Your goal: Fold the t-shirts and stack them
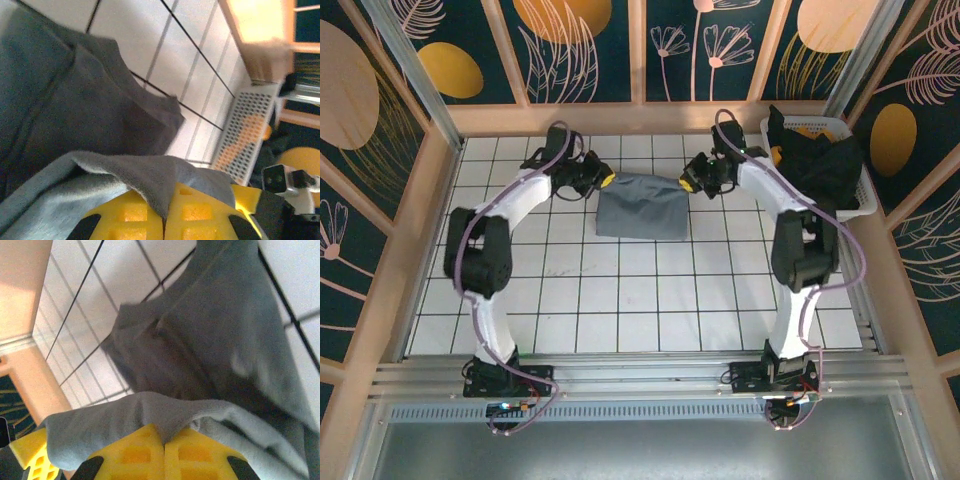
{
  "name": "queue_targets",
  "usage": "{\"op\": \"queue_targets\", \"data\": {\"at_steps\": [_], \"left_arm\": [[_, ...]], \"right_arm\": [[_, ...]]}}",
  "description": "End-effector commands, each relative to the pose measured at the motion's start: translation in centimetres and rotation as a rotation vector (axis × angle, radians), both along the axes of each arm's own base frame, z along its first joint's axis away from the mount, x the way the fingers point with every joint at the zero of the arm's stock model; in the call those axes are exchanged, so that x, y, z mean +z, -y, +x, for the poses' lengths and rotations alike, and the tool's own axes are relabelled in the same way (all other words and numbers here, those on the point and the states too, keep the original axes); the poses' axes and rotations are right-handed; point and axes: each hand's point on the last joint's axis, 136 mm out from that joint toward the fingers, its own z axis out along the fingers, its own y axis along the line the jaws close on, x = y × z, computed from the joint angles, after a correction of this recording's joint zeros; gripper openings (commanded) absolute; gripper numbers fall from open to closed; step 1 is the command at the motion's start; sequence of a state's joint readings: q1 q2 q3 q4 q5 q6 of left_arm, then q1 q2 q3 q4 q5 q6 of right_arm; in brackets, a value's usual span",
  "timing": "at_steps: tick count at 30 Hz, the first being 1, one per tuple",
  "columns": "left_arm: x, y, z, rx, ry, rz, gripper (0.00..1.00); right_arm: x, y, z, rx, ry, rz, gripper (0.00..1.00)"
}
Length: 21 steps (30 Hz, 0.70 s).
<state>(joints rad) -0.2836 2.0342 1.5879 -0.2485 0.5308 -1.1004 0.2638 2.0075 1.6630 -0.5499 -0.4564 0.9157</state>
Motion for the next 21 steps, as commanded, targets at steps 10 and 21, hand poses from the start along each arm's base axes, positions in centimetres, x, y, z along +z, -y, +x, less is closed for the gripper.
{"op": "queue_targets", "data": {"at_steps": [10, 21], "left_arm": [[0.2, -2.2, 3.4, 0.045, 0.08, 0.125, 0.65], [1.1, 1.6, -10.7, 0.131, -0.03, -0.086, 0.58]], "right_arm": [[2.0, 2.9, 8.0, -0.053, 0.168, -0.123, 0.68], [4.0, 4.2, -1.2, -0.032, 0.254, -0.104, 0.61]]}}
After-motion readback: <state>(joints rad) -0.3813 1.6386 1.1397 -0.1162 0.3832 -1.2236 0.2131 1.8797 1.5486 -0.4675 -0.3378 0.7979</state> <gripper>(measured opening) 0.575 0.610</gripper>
